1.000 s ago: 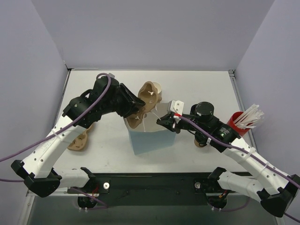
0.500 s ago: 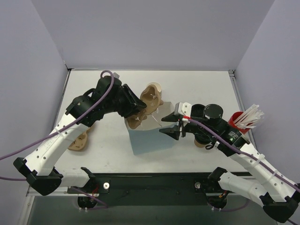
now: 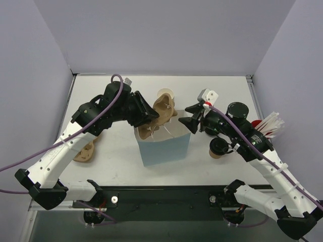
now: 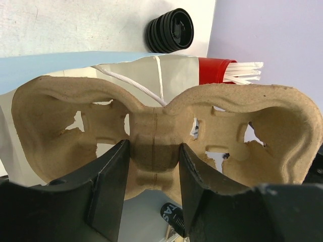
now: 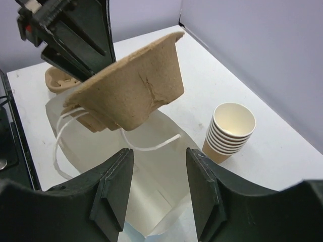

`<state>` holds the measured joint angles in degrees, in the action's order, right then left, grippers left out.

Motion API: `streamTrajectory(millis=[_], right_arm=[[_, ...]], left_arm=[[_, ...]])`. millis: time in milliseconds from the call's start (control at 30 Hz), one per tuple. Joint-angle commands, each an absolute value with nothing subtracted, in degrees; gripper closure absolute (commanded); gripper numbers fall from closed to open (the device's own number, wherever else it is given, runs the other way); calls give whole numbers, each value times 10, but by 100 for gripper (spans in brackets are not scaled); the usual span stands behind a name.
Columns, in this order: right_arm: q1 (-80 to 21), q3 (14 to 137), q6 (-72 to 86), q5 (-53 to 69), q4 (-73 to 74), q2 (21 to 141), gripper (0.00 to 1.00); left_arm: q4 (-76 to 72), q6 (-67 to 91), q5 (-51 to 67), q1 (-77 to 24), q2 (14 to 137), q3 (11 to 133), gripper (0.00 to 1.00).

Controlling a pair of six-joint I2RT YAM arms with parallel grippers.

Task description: Pack the takeout coffee

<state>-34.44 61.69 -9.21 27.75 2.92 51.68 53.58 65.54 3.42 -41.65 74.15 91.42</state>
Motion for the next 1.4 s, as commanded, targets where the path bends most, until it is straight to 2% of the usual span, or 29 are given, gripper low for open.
streamTrajectory(millis=[0, 133, 467, 600, 733, 1267, 1333, 1367], right_arm=[[-334, 594, -128, 300, -15, 525, 52], [-321, 548, -162, 352, -75, 532, 51], [-308, 497, -128, 464, -220, 567, 51], [-308, 473, -132, 485, -234, 568, 46], [-309, 464, -146, 495, -235, 573, 45], [-350, 490, -208, 406, -213, 611, 47], [-354, 490, -212, 372, -215, 613, 48], [-359, 489, -213, 357, -221, 613, 52]], left_arm=[[527, 636, 38, -417, 743, 924, 66], [535, 633, 37, -417, 745, 928, 66], [545, 625, 36, -417, 756, 945, 66], [546, 625, 34, -415, 755, 945, 66], [542, 626, 38, -413, 755, 942, 66], [534, 630, 43, -412, 753, 942, 66], [537, 629, 41, -413, 753, 942, 66], [538, 628, 40, -412, 752, 941, 66]])
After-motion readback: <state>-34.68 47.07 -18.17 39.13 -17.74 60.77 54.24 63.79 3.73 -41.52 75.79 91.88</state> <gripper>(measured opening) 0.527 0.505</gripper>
